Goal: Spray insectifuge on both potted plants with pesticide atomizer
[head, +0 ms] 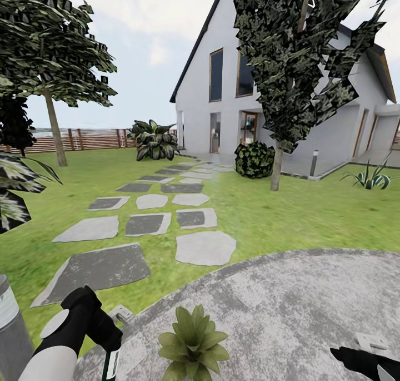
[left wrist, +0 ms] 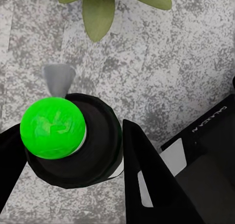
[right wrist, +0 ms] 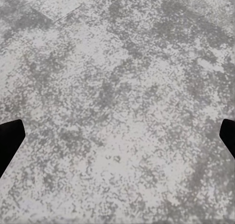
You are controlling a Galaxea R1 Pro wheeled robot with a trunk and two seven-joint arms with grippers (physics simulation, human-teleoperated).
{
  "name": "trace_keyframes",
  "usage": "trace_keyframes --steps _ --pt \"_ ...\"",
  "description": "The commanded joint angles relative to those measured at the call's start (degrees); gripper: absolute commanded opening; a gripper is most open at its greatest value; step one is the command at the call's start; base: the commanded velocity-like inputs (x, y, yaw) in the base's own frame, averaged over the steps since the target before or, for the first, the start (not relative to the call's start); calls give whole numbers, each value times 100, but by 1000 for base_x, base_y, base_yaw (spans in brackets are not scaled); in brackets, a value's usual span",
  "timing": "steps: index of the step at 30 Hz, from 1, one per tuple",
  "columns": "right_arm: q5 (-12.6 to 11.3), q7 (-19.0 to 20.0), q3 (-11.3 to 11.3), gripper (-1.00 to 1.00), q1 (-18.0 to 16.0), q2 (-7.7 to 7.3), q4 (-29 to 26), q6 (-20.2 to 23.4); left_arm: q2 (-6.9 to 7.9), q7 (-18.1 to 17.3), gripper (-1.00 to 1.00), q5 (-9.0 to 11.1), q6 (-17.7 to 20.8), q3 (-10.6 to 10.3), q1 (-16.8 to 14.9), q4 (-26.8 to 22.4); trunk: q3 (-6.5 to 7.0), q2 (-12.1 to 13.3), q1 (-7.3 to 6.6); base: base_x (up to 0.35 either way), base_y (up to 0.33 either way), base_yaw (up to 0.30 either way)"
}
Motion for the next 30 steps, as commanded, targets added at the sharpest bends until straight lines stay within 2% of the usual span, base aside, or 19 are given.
trace_keyframes --steps 1,15,18,19,22,24,30 --pt "-44 24 -16 100 -3 -2 -3 24 -3 -42 -100 -34 59 11 -6 -4 -7 -4 0 0 0 0" --pt "-44 29 -16 100 -3 -2 -3 28 -3 -33 -100 -34 62 13 -6 9 -85 -4 0 0 0 -56" --pt "-44 28 -16 100 -3 -2 -3 25 -3 65 -100 -30 50 11 -6 223 -112 -4 0 0 0 -102" --pt "-44 27 -18 100 -3 -2 -3 26 -6 176 -100 -25 47 11 -6 261 -121 -4 0 0 0 -102" --pt "-44 28 -18 100 -3 -2 -3 26 -45 875 -100 1 43 9 -4 316 -148 -4 0 0 0 -102" --pt "-44 27 -17 100 -3 -2 -3 25 -125 1318 -100 4 47 10 -5 325 -166 -4 0 0 0 -102" --pt "-44 25 -16 100 -3 -2 -3 26 -239 2246 -100 -15 110 5 -5 330 -220 -4 0 0 0 -102"
